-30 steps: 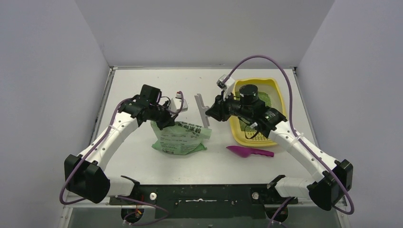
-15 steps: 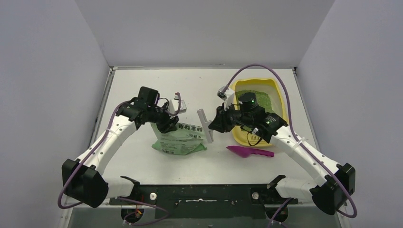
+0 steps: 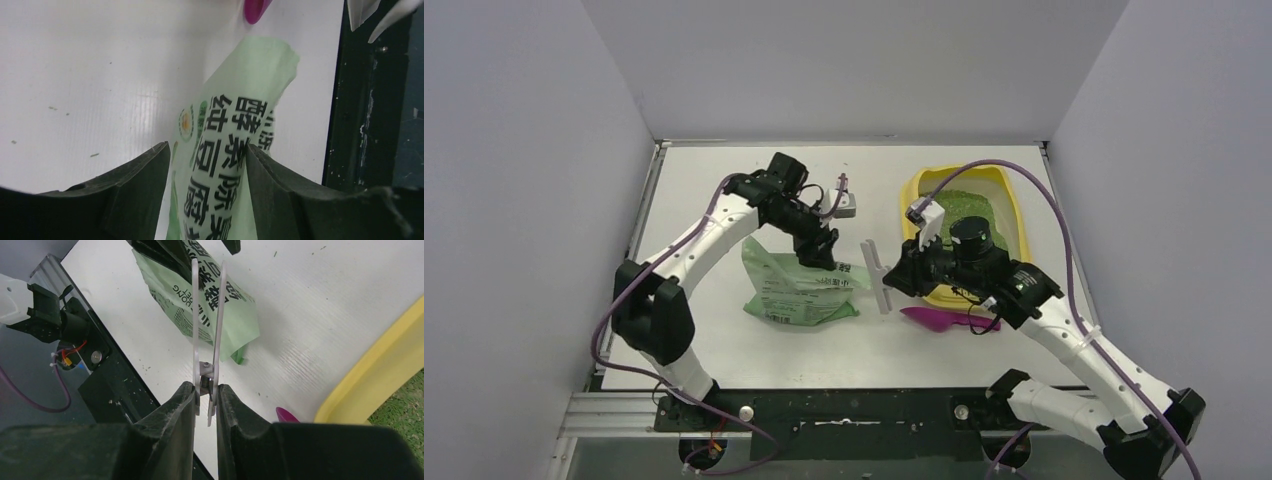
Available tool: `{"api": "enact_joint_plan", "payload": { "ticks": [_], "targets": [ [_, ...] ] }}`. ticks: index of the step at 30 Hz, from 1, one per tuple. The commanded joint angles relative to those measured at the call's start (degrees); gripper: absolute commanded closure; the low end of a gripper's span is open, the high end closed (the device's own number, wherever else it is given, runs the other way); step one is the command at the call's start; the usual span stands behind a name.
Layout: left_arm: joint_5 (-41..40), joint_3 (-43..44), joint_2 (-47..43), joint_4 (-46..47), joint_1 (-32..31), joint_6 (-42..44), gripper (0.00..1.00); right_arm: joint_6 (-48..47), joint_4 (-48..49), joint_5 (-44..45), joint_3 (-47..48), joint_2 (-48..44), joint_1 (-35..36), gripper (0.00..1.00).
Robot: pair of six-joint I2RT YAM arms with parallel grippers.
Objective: Fill the litter box with clean litter
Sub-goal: Clamp the cat litter bag at the center of the board.
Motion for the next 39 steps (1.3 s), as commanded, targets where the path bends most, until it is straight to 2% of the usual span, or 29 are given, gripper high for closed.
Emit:
{"api": "enact_joint_plan", "payload": {
  "ticks": [1,7,9,10,11,17,18,19,22,23,25,26,28,29,35,36,37,38,39],
  "targets": [
    [4.18,7.42,5.14,-8.77,-3.48,2.39,0.48,0.39,-0.32,3.04,-0.90,-4.24,-0.41,1.00],
    [3.71,10.80,9.26,-8.77,-5.92,1.15,0.67,-0.05,-2.30,5.81,-1.97,-7.08,-0.86,1.00],
    [2.91,10.00,9.01,-6.63,-6.62,0.33,0.80,-0.15,-2.79,6.78,-2.17,-7.70,-0.95,1.00],
    [2.18,9.57,8.71,-5.46,-7.05,-0.06,0.93,-0.22,-3.09,7.28,-2.39,-7.92,-1.03,1.00],
    [1.33,9.12,8.45,-4.17,-7.58,-0.60,1.00,-0.16,-3.26,7.79,-2.50,-8.14,-1.04,1.00],
    [-1.55,4.73,5.57,5.21,-9.15,-3.87,1.00,0.52,-3.44,9.05,-3.30,-9.76,-1.13,1.00],
    [-1.80,4.60,5.44,5.68,-9.46,-3.89,0.88,0.62,-3.56,9.31,-3.48,-10.22,-1.15,1.00],
    [-1.98,4.65,5.36,5.83,-9.88,-3.83,0.81,0.78,-3.74,9.61,-3.63,-10.62,-1.15,1.00],
    [-2.14,5.69,6.33,5.60,-11.02,-3.57,0.67,1.05,-3.87,10.38,-3.99,-11.75,-1.13,1.00],
    [-2.20,7.38,7.96,4.41,-12.01,-3.29,0.66,1.16,-4.35,10.89,-4.04,-12.16,-1.14,1.00],
    [-2.47,8.41,8.99,4.11,-12.62,-3.43,0.67,1.15,-4.83,11.20,-3.96,-12.48,-1.22,1.00],
    [-2.54,8.87,9.45,4.22,-12.92,-3.76,0.72,1.23,-4.89,11.29,-3.96,-12.69,-1.16,1.00],
    [-2.37,9.94,10.15,4.28,-13.37,-4.31,0.93,1.22,-5.05,11.45,-4.04,-13.04,-1.22,1.00],
    [-2.20,10.67,10.59,3.89,-13.55,-4.63,1.00,1.25,-5.19,11.59,-4.04,-13.25,-1.22,1.00],
    [-3.74,11.39,11.38,3.21,-14.39,-4.62,1.00,1.49,-5.91,13.09,-4.33,-14.93,-1.22,1.00],
    [-3.89,11.17,11.21,3.77,-14.49,-4.93,0.93,1.57,-5.87,13.21,-4.47,-15.26,-1.17,1.00],
    [-3.93,10.90,11.09,4.32,-14.56,-5.18,0.79,1.63,-5.82,13.35,-4.56,-15.49,-1.21,1.00],
    [-3.80,10.77,10.84,4.86,-14.78,-5.31,0.70,1.63,-5.82,13.47,-4.65,-15.59,-1.22,1.00],
    [-3.68,10.74,10.80,5.16,-15.03,-5.30,0.65,1.67,-5.86,13.52,-4.66,-15.68,-1.26,1.00]
  ]
}}
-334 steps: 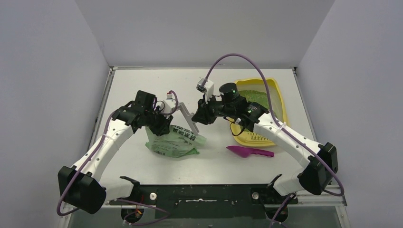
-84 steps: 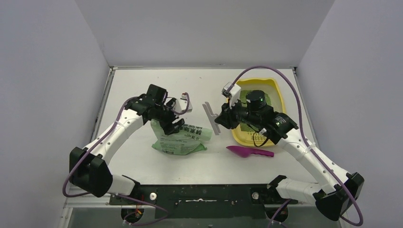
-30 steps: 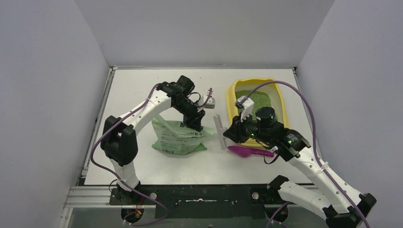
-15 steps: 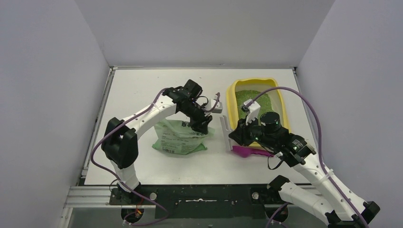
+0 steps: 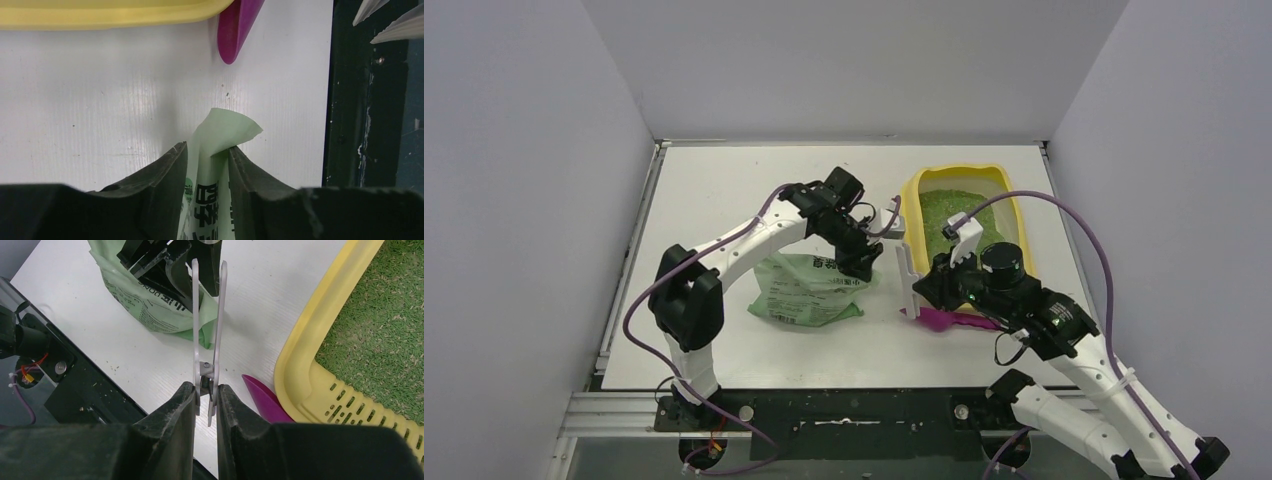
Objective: Fill the litter box with clean litter
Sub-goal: Clamp the cat litter bag at the center of the board.
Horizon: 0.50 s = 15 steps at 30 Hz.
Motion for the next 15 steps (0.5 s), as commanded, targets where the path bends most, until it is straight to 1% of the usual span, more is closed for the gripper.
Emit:
{"api": "enact_joint_plan", "payload": {
  "ticks": [1,4,9,10,13,14,15],
  "targets": [
    [1.01,2.13,-0.77,3.58,-1.39,-1.08,0.63,0.63,1.88,1.85,0.06,-1.36,-0.46,1.00],
    [1.18,3.94,0.61,2.65,-2.17,-1.18,0.62,0.64,1.71,1.99,0.10,-1.37,-0.45,1.00],
    [0.89,8.61,4.11,-1.18,-3.03,-1.22,0.64,0.57,1.32,1.95,0.11,-1.58,-0.45,1.00],
    [0.81,9.27,4.62,-1.69,-3.28,-1.18,0.66,0.52,1.23,2.06,0.11,-1.70,-0.45,1.00],
    [0.09,10.59,5.81,-2.59,-3.55,-1.61,0.84,0.51,0.81,2.38,0.15,-2.09,-0.45,1.00],
    [-0.03,10.75,6.04,-2.82,-3.59,-1.73,0.87,0.47,0.57,2.67,0.19,-2.33,-0.41,1.00],
    [-0.23,10.84,6.29,-3.14,-3.59,-1.80,0.92,0.44,0.37,2.97,0.19,-2.66,-0.45,1.00]
  ]
}}
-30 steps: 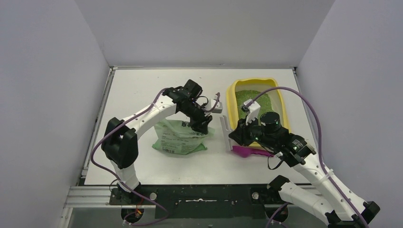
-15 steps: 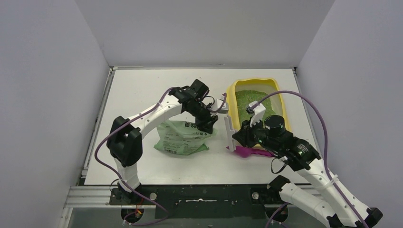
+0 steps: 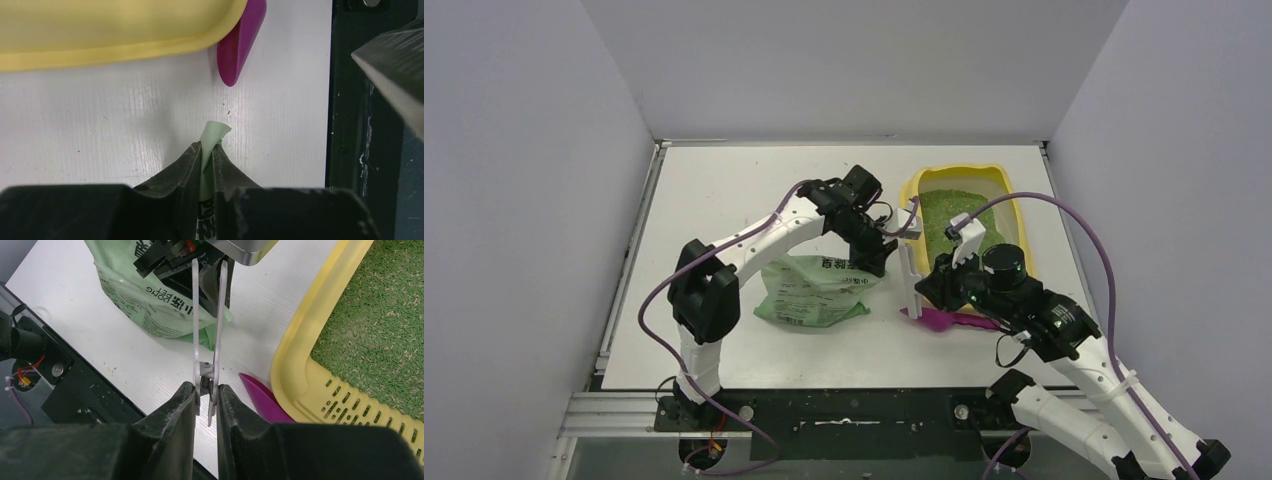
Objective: Fill the litter box with clean litter
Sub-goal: Clamp the cat litter bag at the center of the board.
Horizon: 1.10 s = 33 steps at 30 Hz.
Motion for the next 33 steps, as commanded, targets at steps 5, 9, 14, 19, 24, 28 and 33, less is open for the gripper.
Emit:
{"api": "enact_joint_plan", "payload": {
  "ticks": [5,9,14,19,24,28,33],
  "targets": [
    [-0.60,2.39,0.79,-1.08,-0.93,-0.36,1.00,0.29,0.80,3.02,-0.09,-3.22,-0.41,1.00],
    [-2.82,-0.24,-1.76,3.72,-1.48,-2.20,1.00,0.46,0.82,4.18,-0.28,-3.75,-0.41,1.00],
    [-3.73,-1.17,-5.47,5.24,-1.35,-2.89,0.62,0.24,0.65,5.87,-0.08,-4.21,-0.41,1.00],
    [-4.19,-3.54,-11.03,4.29,1.49,-2.64,0.40,-1.04,1.35,5.33,0.43,-3.44,-0.47,1.00],
    [-0.05,-8.71,-18.51,5.72,8.87,-3.64,0.32,-4.15,2.90,4.40,2.23,0.27,-0.47,1.00],
    [0.27,-12.61,-22.65,6.52,13.04,-3.16,0.26,-8.08,3.31,2.96,6.29,5.87,-0.67,1.00],
    [-1.73,-11.74,-19.84,1.42,15.75,-0.49,0.25,-14.21,0.81,-0.12,13.73,14.38,-0.91,1.00]
  ]
}}
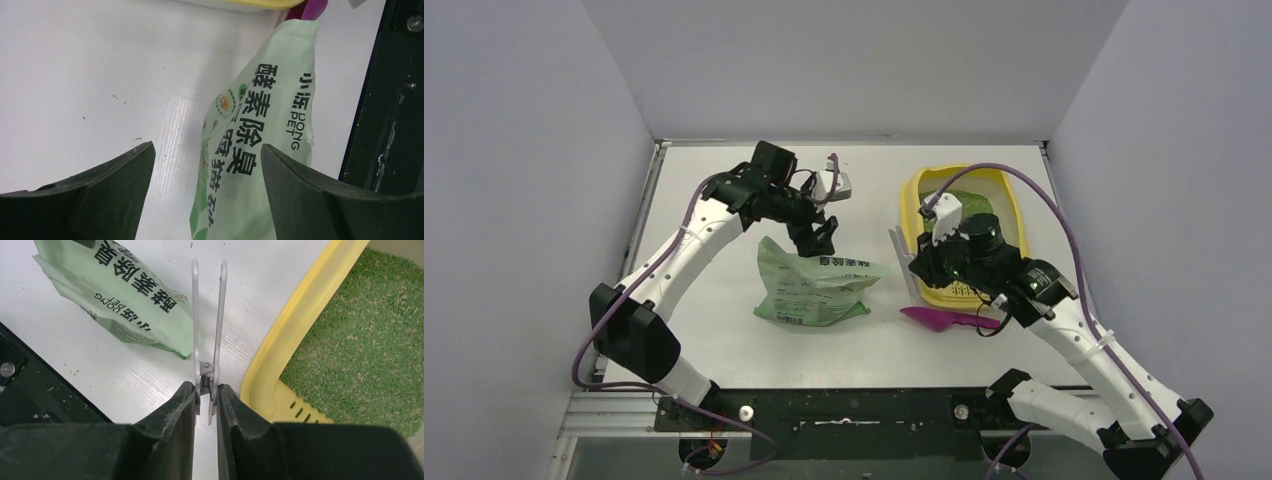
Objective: Fill the litter box with clean litter
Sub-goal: Clamp the cat litter bag at the center of the board.
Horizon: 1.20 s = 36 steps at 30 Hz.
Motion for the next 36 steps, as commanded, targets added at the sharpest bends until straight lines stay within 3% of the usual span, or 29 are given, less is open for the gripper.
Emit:
{"api": "enact_joint_plan", "payload": {
  "ticks": [1,6,11,22,30,36],
  "targets": [
    [-0.29,1.36,3.03,-4.10,0.99,3.56,0.25,-7.23,0.62,-3.68,8.28,5.83,-0.54,1.00],
    [-1.28,1.54,6.41,-9.14,1.04,6.95,0.25,-13.83,-5.15,-5.27,15.15,14.57,-0.59,1.00],
    [-5.40,0.71,8.39,-10.31,1.04,8.07,0.35,-19.31,-10.02,-7.66,18.48,19.63,-0.54,1.00],
    [-1.14,1.39,8.54,-11.26,0.95,9.26,0.76,-26.28,-15.91,-8.98,22.83,27.62,0.17,1.00],
    [-0.06,0.78,7.09,-10.86,0.72,10.14,0.99,-31.87,-20.85,-7.66,27.26,32.64,2.72,1.00],
    [-0.60,0.65,6.99,-10.20,0.61,9.70,1.00,-32.09,-20.81,-5.40,28.19,33.11,4.98,1.00]
  ]
}}
